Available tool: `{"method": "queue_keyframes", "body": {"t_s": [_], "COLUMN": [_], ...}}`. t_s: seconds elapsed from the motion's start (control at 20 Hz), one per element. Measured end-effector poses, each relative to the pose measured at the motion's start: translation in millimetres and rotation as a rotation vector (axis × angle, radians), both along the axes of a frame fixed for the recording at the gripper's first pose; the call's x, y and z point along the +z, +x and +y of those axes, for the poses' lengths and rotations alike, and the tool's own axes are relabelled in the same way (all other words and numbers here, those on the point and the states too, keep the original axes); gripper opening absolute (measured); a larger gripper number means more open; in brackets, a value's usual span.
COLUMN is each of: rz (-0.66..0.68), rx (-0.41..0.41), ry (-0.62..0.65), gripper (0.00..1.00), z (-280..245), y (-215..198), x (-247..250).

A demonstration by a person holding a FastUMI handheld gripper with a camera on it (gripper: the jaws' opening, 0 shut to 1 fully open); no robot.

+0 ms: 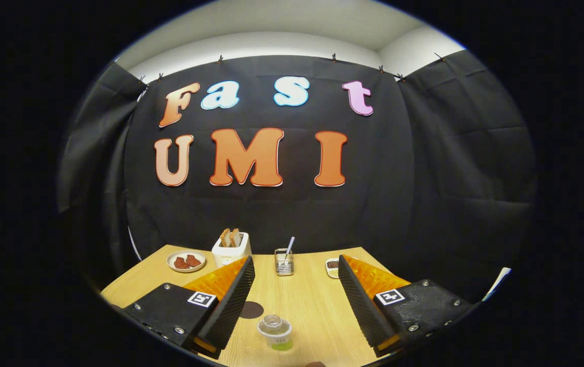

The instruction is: Take the bottle from table, then pour the juice into the cup, finally place the bottle on the coaster

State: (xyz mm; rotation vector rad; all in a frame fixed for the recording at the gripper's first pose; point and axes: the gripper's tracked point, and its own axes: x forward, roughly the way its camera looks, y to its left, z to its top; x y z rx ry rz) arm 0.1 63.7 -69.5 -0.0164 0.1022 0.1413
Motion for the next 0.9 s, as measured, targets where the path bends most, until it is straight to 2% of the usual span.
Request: {"method": "queue_keyframes", "body": {"t_s": [0.35,0.9], "rz": [0.084,0.240], "rx": [0.050,0.074], "ry": [-0.031,-0.050], "gripper": [0.98,0.98], "z": [18,23], "y": [-7,-8], "x": [-61,-166]}}
